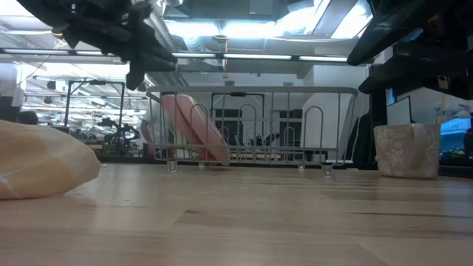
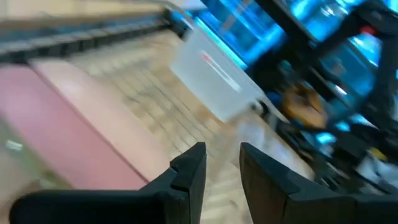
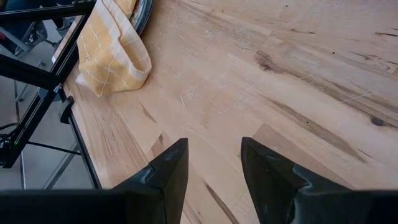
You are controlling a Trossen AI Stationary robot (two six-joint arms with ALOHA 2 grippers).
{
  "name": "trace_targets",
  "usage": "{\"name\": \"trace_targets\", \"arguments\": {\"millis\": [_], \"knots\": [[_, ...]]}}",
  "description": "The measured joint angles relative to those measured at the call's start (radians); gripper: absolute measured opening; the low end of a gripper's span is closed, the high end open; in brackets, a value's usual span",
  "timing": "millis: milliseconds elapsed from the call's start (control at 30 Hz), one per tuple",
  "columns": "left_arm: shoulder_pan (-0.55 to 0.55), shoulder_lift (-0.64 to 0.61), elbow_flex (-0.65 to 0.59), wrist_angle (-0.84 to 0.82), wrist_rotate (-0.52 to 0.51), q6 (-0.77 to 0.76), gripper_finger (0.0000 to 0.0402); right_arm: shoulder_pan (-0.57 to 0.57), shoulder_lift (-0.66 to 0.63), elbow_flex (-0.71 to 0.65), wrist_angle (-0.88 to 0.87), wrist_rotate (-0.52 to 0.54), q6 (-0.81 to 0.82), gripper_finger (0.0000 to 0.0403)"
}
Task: Sort dishes
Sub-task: Move the orange towel to the top left of the table
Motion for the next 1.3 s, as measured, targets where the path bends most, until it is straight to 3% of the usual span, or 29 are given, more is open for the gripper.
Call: {"name": "trace_targets", "arguments": {"millis": [267,367,467,833,1100,1300], "knots": [[-0.13,-0.068,0.0,0.002,0.199,0.002,0.009,0.0,0.0,0.0,-0.004,0.0,0.0,0.0154],[-0.216,-0.11,0.0,-0.005,0.3,0.02,0.009,0.0,0.0,0.0,-0.005,0.0,0.0,0.0154],[-0.332,-0.152,0.001,-0.064,0.314,-0.014,0.009,0.0,0.0,0.0,-0.005,0.0,0.0,0.0154],[-0.718,-0.16,0.001,-0.439,0.219,-0.144,0.009,0.0,0.0,0.0,0.092,0.064,-0.013,0.0154],[-0.867,-0.148,0.001,-0.694,0.081,-0.146,0.009,0.0,0.0,0.0,0.151,0.08,-0.054,0.0154],[-0.962,-0.091,0.001,-0.746,0.005,-0.15,0.009,0.0,0.0,0.0,0.174,0.08,-0.053,0.0154]]}}
